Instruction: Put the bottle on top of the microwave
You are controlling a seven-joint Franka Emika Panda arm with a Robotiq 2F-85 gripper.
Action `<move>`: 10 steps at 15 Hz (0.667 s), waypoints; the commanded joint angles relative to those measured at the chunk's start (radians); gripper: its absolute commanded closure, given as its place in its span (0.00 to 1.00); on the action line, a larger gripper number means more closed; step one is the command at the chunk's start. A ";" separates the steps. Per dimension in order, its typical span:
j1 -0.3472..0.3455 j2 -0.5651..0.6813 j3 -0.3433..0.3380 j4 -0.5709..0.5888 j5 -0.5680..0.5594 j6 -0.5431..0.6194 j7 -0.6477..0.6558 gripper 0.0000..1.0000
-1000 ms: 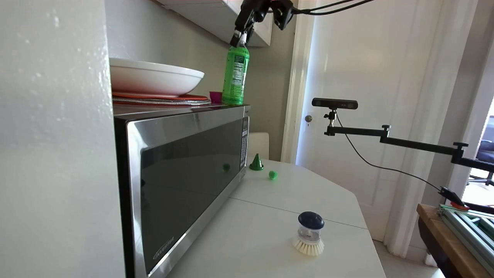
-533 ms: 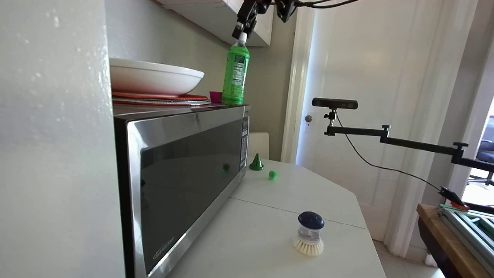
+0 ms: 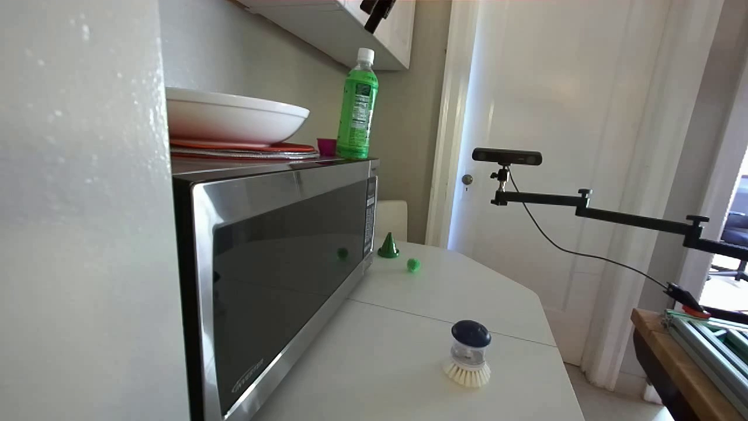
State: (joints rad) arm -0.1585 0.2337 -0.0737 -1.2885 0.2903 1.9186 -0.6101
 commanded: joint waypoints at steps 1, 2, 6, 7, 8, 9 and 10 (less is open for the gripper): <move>-0.010 -0.089 0.001 -0.041 0.019 -0.099 -0.027 0.00; -0.015 -0.130 -0.003 -0.070 0.022 -0.129 -0.030 0.00; -0.031 -0.265 -0.031 -0.168 -0.020 -0.249 -0.037 0.00; -0.036 -0.300 -0.038 -0.203 -0.036 -0.265 -0.044 0.00; -0.042 -0.339 -0.044 -0.253 -0.048 -0.267 -0.056 0.00; -0.045 -0.385 -0.048 -0.322 -0.063 -0.239 -0.073 0.00; -0.048 -0.426 -0.051 -0.389 -0.080 -0.218 -0.083 0.00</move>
State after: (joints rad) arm -0.2030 -0.0671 -0.1246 -1.4791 0.2506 1.6258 -0.6422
